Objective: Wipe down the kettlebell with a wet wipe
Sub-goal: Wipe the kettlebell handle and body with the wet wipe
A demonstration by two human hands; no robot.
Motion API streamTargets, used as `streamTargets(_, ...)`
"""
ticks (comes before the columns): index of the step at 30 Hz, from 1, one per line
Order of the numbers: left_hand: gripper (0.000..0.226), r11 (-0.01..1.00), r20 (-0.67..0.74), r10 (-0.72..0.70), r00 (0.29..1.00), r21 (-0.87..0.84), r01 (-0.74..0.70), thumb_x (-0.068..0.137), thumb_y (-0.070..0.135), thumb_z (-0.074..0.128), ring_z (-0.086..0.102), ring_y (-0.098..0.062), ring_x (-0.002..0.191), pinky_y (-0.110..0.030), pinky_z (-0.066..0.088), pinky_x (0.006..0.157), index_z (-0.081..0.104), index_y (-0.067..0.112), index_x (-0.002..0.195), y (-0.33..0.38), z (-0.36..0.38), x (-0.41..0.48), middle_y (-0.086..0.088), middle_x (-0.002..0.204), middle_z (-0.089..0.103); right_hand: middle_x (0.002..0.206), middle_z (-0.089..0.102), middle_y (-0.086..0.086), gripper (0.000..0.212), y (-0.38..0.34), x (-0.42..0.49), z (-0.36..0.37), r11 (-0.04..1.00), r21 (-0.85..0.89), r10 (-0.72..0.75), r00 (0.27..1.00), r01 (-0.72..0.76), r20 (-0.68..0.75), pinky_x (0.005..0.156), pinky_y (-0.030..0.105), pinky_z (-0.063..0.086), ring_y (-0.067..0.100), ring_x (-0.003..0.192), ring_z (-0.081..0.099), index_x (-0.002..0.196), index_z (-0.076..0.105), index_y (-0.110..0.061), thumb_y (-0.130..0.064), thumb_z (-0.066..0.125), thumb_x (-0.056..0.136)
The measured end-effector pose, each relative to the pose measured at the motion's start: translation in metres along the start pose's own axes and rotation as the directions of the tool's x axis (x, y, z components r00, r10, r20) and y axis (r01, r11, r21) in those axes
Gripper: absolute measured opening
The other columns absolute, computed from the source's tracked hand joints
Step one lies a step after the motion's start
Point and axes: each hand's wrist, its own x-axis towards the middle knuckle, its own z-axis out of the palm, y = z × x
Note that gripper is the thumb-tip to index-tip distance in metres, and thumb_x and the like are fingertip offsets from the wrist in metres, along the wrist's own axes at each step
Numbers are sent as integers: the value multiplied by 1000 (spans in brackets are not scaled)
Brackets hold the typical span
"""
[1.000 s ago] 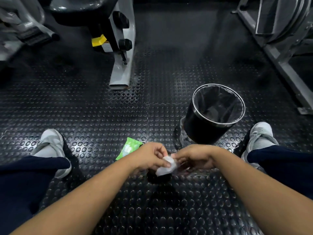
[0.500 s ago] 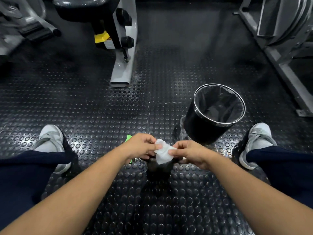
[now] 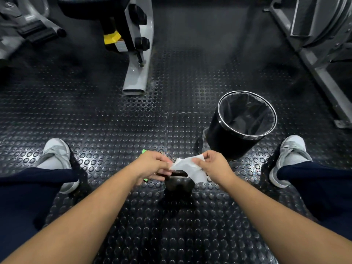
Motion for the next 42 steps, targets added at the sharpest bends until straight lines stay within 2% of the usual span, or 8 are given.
streamTargets(8, 22, 999, 38, 43, 998, -9, -42, 91, 17, 79, 77, -20, 99, -46, 60, 96, 74, 9, 111, 1, -12, -3, -15, 108, 78, 85, 68, -11, 16, -7, -15, -1, 963, -205, -191, 980, 175, -62, 66, 24, 48, 4, 75, 62, 92, 61, -30, -39, 73, 93)
streamTargets(14, 15, 950, 128, 63, 990, -311, -21, 94, 9, 71, 74, -27, 104, -45, 60, 96, 69, 4, 108, -5, -20, -3, -15, 116, 75, 92, 55, -14, 14, -15, -21, -3, 760, -382, -557, 830, 525, 33, 75, 22, 46, 6, 84, 54, 94, 55, -27, -34, 65, 97)
streamTargets(19, 13, 995, 6, -92, 996, 27, 92, 97, 11, 64, 79, -24, 91, -36, 63, 78, 66, 3, 108, -20, -4, 2, -15, 113, 72, 108, 59, -7, 14, 9, -17, 3, 663, -562, -426, 867, 494, 260, 89, 30, 46, 13, 101, 55, 108, 57, -22, -15, 60, 97)
streamTargets(23, 9, 982, -108, -26, 994, 184, 45, 95, 12, 62, 78, -24, 75, -33, 47, 60, 66, 6, 100, -23, 5, 8, -16, 95, 76, 145, 55, 5, 53, 18, -24, 17, 575, -657, -397, 868, 488, 298, 119, 38, 34, 26, 135, 48, 147, 47, -17, -5, 50, 96)
streamTargets(26, 7, 857, -147, 146, 978, 513, -51, 91, 21, 63, 68, -15, 61, -27, 52, 56, 68, 18, 94, -23, 2, 10, -3, 86, 76, 171, 17, 9, 78, 19, -36, 32, 440, -714, -369, 834, 545, 409, 129, 38, 8, 26, 157, 18, 164, 16, -12, 4, 44, 93)
streamTargets(30, 32, 505, -62, 374, 926, 850, -147, 98, 30, 61, 64, -19, 111, -33, 52, 97, 64, 27, 129, -33, -10, 16, 4, 134, 57, 162, -28, 2, 73, 32, -46, 46, 430, -745, -268, 860, 511, 435, 127, 38, -7, 22, 158, -13, 162, -15, -13, -14, 32, 106)
streamTargets(34, 54, 355, 83, 279, 957, 917, -183, 103, 36, 59, 60, -22, 124, -36, 50, 104, 45, 31, 154, -48, -17, 22, 1, 146, 57, 168, -21, 13, 80, 35, -52, 37, 398, -820, -184, 911, 412, 368, 128, 44, -5, 28, 159, -12, 160, -15, -5, -45, 31, 109)
streamTargets(42, 31, 281, 153, 369, 917, 922, -267, 99, 33, 57, 69, -24, 99, -37, 57, 83, 64, 33, 129, -49, -13, 31, 2, 115, 74, 165, -26, 25, 105, 13, -46, 85, 363, -846, -162, 921, 390, 355, 127, 58, 2, 41, 154, -21, 158, -22, -1, -73, 28, 99)
